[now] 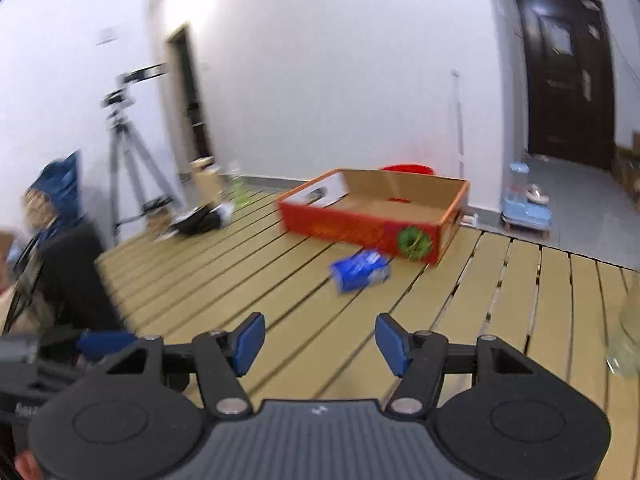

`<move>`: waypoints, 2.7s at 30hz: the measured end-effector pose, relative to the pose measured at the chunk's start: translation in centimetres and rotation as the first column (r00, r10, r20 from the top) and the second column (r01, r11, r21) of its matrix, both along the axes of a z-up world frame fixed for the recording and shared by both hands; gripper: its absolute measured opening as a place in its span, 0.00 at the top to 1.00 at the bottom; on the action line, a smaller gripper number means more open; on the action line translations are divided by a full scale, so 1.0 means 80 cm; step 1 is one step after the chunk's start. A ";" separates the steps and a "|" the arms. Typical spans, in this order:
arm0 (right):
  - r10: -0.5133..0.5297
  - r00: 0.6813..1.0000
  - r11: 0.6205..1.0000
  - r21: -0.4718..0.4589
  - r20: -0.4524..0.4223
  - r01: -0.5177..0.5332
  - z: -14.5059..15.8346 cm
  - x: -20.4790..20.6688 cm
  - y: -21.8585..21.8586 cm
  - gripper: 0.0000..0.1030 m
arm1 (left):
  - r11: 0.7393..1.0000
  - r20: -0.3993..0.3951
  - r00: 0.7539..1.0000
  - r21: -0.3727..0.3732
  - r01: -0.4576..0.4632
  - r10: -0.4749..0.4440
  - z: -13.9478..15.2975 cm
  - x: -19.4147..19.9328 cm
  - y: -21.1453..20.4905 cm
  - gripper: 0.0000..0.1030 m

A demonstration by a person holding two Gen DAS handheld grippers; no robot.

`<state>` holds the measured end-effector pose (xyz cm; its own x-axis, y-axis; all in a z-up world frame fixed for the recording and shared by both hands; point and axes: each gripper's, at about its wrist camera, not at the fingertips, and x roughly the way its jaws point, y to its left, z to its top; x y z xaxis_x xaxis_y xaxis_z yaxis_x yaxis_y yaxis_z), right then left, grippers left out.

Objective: Collect trash
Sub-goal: 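Raise both open grippers from the bin back toward the table, then pinch the blue-and-white milk carton between both grippers, then carry the milk carton over the black bin and open both grippers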

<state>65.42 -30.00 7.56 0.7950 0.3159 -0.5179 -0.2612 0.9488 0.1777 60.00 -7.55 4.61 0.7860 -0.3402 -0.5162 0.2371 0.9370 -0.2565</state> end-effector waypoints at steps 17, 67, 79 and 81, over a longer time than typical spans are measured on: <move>-0.013 0.964 0.967 0.240 -0.265 0.079 -0.152 0.283 -0.012 0.80 | 0.969 -0.245 0.969 -0.231 -0.090 0.032 -0.128 0.278 -0.018 0.59; 0.066 0.928 0.988 0.155 -0.366 -0.009 -0.223 -0.321 0.112 0.89 | 0.992 -0.277 0.956 -0.050 -0.112 0.094 -0.191 -0.288 0.087 0.83; 0.004 0.865 0.995 0.091 -0.502 0.049 -0.282 -0.186 0.124 0.87 | 0.996 -0.418 0.906 -0.007 -0.084 0.073 -0.248 -0.147 0.080 0.83; 0.000 0.857 0.998 0.059 -0.516 0.035 -0.294 -0.164 0.127 0.86 | 0.997 -0.440 0.895 0.009 -0.074 0.070 -0.263 -0.122 0.075 0.82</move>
